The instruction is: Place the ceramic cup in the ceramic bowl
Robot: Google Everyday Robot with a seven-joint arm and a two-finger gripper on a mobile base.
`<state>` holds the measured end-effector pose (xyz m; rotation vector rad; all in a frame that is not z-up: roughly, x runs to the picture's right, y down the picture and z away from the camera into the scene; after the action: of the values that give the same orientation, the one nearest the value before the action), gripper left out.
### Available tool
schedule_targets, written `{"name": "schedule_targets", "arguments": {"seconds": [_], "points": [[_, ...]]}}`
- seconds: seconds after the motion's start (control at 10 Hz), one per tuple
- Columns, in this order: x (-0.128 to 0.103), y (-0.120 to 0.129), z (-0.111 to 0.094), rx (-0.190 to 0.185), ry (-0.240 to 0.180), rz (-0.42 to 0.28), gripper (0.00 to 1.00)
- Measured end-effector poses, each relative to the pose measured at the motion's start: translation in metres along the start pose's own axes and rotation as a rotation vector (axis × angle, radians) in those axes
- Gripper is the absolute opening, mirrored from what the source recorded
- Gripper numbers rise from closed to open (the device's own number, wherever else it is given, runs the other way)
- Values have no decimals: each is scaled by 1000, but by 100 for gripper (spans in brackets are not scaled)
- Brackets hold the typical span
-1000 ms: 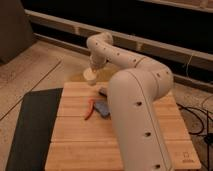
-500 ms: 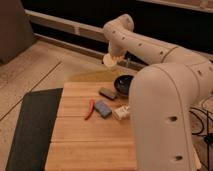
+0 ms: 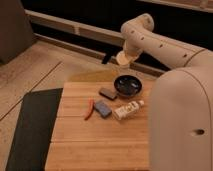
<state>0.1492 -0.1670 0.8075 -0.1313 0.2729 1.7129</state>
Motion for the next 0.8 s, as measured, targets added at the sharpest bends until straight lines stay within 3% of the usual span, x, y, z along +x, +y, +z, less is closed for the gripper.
{"name": "schedule_targets", "arguments": {"seconds": [0.2, 0.4, 0.5, 0.7, 0.8], "points": [[4, -25, 29, 72, 35, 34, 0], [-4, -53, 53, 155, 44, 68, 0], [-7, -55, 61, 177, 47, 73, 0], [-7, -46, 74, 186, 64, 86, 0], [-1, -36, 81, 172, 91, 97, 0]]}}
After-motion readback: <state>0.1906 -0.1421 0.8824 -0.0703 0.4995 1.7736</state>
